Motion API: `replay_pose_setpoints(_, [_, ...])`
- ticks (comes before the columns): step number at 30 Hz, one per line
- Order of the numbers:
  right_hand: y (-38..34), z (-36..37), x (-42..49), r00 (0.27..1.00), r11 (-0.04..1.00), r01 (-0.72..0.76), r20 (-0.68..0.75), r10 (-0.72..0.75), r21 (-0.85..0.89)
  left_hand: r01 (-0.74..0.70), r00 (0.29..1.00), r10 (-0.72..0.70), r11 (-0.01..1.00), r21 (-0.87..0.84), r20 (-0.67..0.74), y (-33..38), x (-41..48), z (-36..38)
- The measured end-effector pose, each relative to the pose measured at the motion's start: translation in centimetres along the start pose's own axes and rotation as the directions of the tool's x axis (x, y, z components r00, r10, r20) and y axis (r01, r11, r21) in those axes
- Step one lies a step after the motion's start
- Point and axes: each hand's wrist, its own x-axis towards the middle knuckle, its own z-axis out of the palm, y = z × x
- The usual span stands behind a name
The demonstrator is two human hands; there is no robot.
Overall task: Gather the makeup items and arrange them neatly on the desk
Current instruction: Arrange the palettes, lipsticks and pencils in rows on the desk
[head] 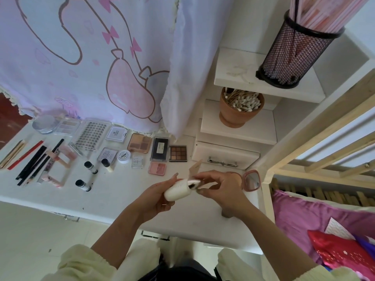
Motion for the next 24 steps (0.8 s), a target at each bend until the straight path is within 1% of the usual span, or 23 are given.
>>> replay_pose_setpoints(3, [0.1, 0.4, 0.0, 0.998, 0.999, 0.003, -0.069, 0.001, 0.051, -0.019, 1.000, 0.019, 1.000, 0.006, 0.005, -0.1, 0.1, 0.0])
replay_pose_setpoints(5, [0.1, 0.6, -0.1, 0.991, 0.984, -0.061, -0.104, 0.079, 0.169, -0.039, 0.999, 0.038, 0.999, 0.035, 0.019, -0.2, 0.1, 0.0])
replay_pose_setpoints(7, [0.0, 0.6, -0.2, 0.977, 0.942, -0.146, -0.104, 0.184, 0.302, -0.051, 0.998, 0.049, 0.997, 0.060, 0.032, -0.3, 0.1, 0.0])
replay_pose_setpoints(8, [0.0, 0.6, -0.2, 0.972, 0.926, -0.173, -0.096, 0.216, 0.337, -0.053, 0.998, 0.051, 0.997, 0.064, 0.037, -0.4, 0.1, 0.0])
replay_pose_setpoints(9, [0.0, 0.7, -0.1, 0.969, 0.922, -0.184, -0.094, 0.228, 0.340, -0.054, 0.998, 0.052, 0.996, 0.065, 0.044, -0.4, 0.1, 0.0])
replay_pose_setpoints(11, [0.2, 0.7, -0.1, 0.973, 0.940, -0.180, -0.088, 0.213, 0.291, -0.058, 0.997, 0.054, 0.996, 0.071, 0.058, -0.4, 0.0, 0.1])
replay_pose_setpoints(15, [1.1, 0.2, 0.2, 0.976, 0.934, -0.204, -0.011, 0.216, 0.295, -0.048, 0.998, 0.045, 0.997, 0.068, 0.050, -0.4, 0.0, 0.1])
replay_pose_setpoints(17, [1.1, -0.3, 0.1, 0.988, 0.965, -0.149, 0.006, 0.151, 0.216, -0.017, 0.999, 0.015, 0.999, 0.041, 0.036, -0.3, 0.0, -0.1])
replay_pose_setpoints(19, [0.8, -0.7, 0.0, 0.996, 0.979, -0.090, 0.012, 0.090, 0.182, 0.036, 0.999, -0.036, 0.999, 0.002, 0.032, -0.2, -0.1, -0.2])
replay_pose_setpoints(21, [0.5, -1.0, 0.1, 0.998, 0.979, -0.065, 0.006, 0.065, 0.195, 0.072, 0.997, -0.071, 0.997, -0.034, 0.028, -0.2, -0.1, -0.3])
replay_pose_setpoints(24, [0.8, -1.0, 0.5, 0.994, 0.988, -0.069, -0.074, 0.080, 0.137, 0.034, 0.999, -0.032, 0.996, -0.078, 0.029, -0.4, -0.2, -0.6])
